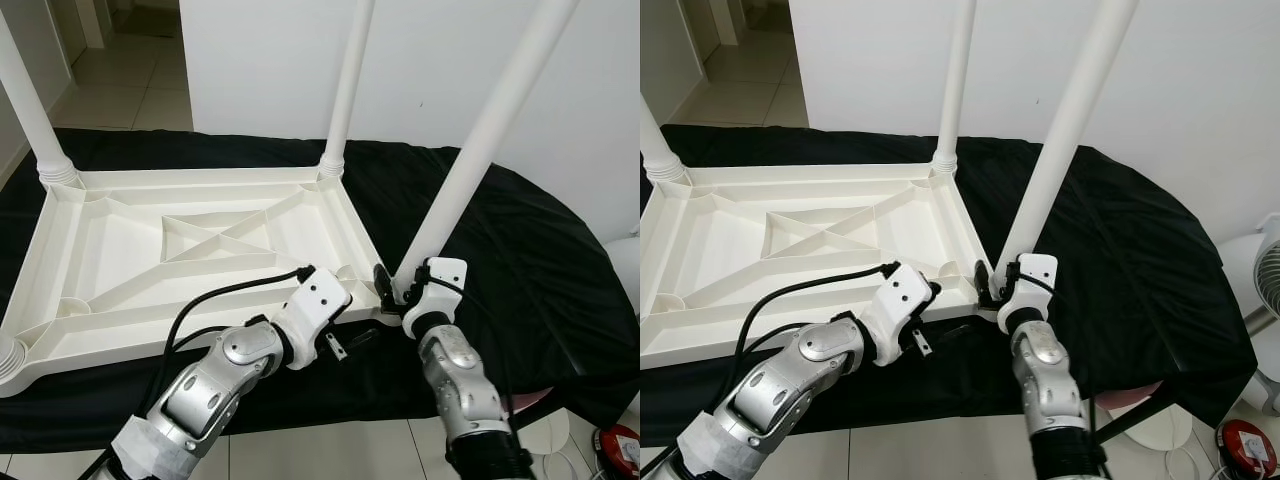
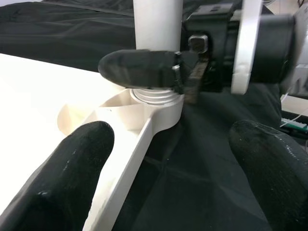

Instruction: Building children table

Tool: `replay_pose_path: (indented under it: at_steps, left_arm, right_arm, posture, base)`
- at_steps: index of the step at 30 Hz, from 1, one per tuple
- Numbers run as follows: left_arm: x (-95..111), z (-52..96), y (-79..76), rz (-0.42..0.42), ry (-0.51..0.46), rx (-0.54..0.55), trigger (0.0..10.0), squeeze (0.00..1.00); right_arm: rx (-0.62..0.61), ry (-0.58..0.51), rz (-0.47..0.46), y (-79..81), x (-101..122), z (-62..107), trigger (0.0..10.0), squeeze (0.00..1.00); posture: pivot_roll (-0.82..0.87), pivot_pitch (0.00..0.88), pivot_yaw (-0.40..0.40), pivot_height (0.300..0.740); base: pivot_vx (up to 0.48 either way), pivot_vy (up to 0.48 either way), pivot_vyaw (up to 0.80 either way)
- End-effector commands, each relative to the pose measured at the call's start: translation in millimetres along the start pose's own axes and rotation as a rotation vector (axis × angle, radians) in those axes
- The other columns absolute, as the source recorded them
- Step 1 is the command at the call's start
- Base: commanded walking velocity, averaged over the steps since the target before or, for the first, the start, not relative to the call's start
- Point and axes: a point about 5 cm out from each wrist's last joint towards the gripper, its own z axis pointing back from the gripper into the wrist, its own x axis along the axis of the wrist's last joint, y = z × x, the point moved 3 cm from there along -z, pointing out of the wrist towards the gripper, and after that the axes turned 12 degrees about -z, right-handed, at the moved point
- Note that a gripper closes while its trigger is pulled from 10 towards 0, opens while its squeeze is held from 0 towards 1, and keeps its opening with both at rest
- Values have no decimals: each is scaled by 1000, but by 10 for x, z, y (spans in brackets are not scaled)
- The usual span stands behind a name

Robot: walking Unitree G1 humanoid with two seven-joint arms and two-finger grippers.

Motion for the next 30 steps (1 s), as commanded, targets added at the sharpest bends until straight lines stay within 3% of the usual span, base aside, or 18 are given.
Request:
replay_pose_path:
  at_steps: [1,6,14,15,16,23,30]
  left_arm:
    - [12,-10,-15,-12,-11,-47,10000,0]
    - [18,-2,-9,-12,-10,-46,10000,0]
    - [35,-11,2,-11,-13,-44,10000,0]
    - [39,-13,6,-11,-15,-43,10000,0]
    - [42,-14,12,-12,-15,-42,10000,0]
    - [49,-8,32,-12,-16,-33,10000,0]
    - [53,-9,33,-12,-17,-33,10000,0]
  right_arm:
    - [69,7,6,25,5,-9,10000,0]
    - [256,50,73,56,25,-30,10000,0]
    - [361,95,132,68,2,-80,10000,0]
    - [380,110,140,67,-15,-87,3412,0]
    - [395,132,152,55,-44,-91,0,0]
    - [419,228,167,-23,-198,-49,0,0]
    - [412,242,160,-63,-236,-36,0,0]
  posture:
    - [14,0,-115,740]
    - [15,0,-105,740]
    - [17,0,-101,740]
    - [17,0,-101,740]
    - [20,0,-102,740]
    - [24,0,-106,740]
    - [21,0,-103,740]
  base:
    - [0,0,0]
    - [0,0,0]
    - [0,0,0]
    - [0,0,0]
    - [0,0,0]
    - [0,0,0]
    - [0,0,0]
